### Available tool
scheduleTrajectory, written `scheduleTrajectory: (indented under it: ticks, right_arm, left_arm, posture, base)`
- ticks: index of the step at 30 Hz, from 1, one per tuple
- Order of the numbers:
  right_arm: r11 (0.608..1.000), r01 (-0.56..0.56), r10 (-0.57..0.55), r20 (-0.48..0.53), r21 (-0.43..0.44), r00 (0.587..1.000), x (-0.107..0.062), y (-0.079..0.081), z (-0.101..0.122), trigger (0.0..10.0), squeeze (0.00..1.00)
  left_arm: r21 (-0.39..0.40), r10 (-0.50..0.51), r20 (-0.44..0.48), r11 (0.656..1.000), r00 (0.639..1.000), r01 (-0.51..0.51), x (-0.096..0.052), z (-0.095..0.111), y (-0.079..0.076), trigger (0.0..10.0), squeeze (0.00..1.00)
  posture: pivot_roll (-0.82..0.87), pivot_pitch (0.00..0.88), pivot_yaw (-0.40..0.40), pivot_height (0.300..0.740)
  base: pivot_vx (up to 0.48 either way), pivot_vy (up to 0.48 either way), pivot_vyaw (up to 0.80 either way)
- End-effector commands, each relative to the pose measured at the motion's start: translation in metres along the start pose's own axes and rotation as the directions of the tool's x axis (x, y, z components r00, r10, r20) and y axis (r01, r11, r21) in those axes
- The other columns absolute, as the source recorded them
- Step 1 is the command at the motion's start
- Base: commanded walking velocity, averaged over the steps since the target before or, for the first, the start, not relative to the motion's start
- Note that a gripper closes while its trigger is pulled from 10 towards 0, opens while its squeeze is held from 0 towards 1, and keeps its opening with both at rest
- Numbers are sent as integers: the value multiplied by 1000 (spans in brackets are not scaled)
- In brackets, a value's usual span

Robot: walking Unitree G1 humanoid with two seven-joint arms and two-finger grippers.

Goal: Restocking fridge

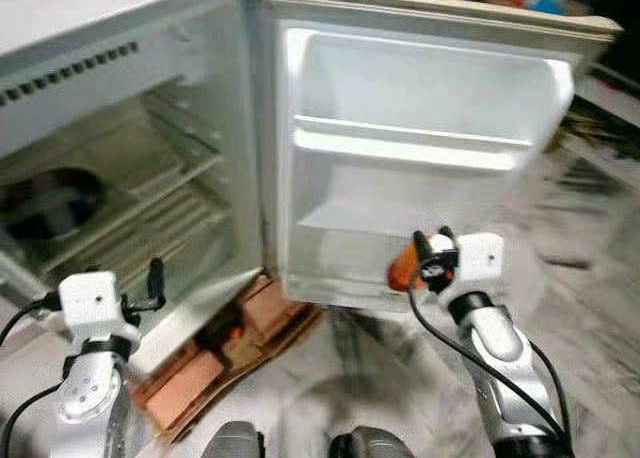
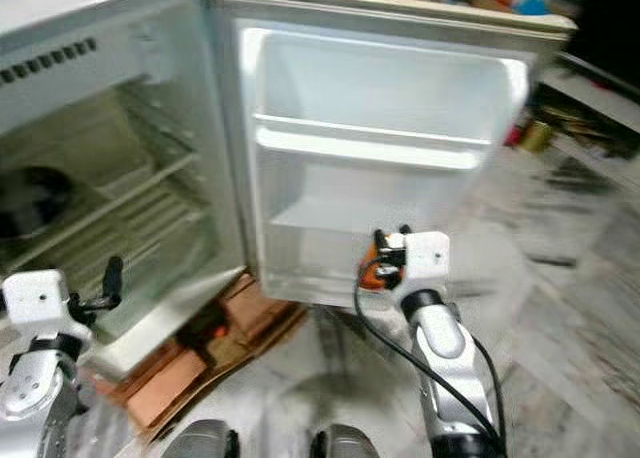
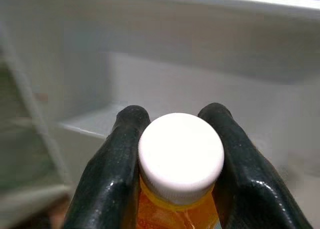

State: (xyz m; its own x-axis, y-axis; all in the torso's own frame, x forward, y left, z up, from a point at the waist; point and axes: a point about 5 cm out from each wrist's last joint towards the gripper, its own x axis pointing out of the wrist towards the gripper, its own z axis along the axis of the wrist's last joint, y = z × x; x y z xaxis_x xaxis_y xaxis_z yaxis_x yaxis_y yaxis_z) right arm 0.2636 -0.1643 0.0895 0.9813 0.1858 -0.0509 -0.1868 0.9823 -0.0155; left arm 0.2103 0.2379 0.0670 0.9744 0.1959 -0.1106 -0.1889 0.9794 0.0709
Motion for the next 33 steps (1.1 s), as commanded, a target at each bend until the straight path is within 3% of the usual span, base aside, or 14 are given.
scheduleTrajectory:
  ticks: [1,12,19,28,33]
  right_arm:
    - [1000,-10,10,18,-2,1000,-3,-3,2,10000,0]
    - [999,29,-28,41,-21,999,9,-5,8,10000,0]
    - [1000,20,-19,33,-19,999,8,-3,4,10000,0]
    - [1000,5,-5,34,-16,999,8,-1,5,10000,0]
    - [1000,1,-1,31,-16,1000,8,-1,4,10000,0]
  left_arm:
    - [-1,-15,-3,1000,1000,15,3,1,-6,10000,0]
    - [11,-28,3,1000,1000,28,9,5,-7,10000,0]
    - [12,-57,-9,998,998,57,3,1,-10,10000,0]
    - [6,-50,0,999,999,50,6,3,-9,10000,0]
    - [6,-54,-5,999,999,54,4,2,-10,10000,0]
  posture:
    - [43,77,-51,740]
    - [46,95,-42,740]
    - [43,109,-51,740]
    - [41,114,-58,740]
    - [39,119,-61,718]
  base:
    - [0,0,0]
    - [0,0,0]
    - [0,0,0]
    - [0,0,0]
    - [0,0,0]
